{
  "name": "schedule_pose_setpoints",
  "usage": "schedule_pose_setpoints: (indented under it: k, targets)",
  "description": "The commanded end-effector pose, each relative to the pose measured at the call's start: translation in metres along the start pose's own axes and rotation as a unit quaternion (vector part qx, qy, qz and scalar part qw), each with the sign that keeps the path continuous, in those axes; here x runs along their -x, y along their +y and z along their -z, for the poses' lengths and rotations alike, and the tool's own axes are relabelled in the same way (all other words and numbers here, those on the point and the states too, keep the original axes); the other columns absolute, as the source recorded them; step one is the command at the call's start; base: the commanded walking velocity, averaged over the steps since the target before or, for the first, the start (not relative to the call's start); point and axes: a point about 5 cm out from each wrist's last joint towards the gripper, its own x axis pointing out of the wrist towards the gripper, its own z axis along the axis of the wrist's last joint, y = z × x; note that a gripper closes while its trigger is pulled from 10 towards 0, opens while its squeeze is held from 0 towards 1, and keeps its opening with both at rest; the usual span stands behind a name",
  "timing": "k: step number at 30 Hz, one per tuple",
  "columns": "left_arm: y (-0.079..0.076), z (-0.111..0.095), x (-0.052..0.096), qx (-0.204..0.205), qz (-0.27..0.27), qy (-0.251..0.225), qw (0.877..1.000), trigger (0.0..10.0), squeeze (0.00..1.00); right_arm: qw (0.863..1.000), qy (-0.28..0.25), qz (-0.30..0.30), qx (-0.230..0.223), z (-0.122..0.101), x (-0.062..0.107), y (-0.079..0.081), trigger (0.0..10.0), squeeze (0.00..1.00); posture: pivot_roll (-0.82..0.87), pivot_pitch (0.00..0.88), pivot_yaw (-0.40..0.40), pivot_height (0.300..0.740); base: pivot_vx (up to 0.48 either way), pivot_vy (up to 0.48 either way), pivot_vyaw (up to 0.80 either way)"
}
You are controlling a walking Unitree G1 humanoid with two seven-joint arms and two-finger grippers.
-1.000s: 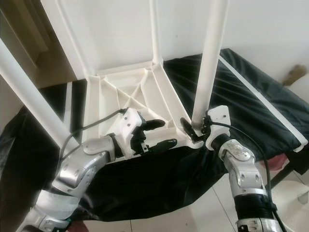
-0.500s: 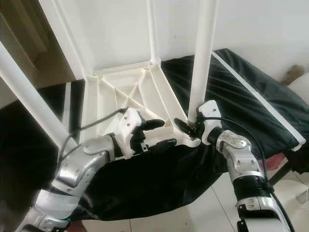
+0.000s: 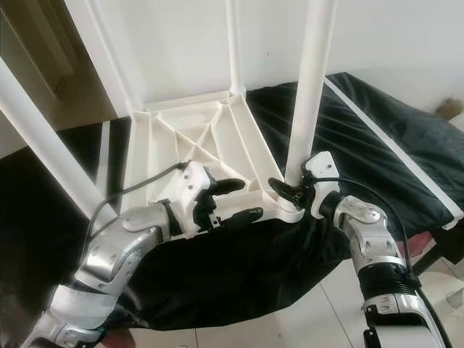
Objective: Building children table
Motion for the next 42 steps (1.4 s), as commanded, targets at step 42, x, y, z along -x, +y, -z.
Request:
schedule_pose_setpoints:
  k: [42]
  targets:
    - [-0.007,0.005,-0.001,0.009,0.037,0.003,0.999,10.0,0.00,0.882,0.049,0.450,-0.131,0.015,-0.012,0.071,10.0,0.00,-0.06,0.000,0.080,0.740,0.000,0.000,0.00]
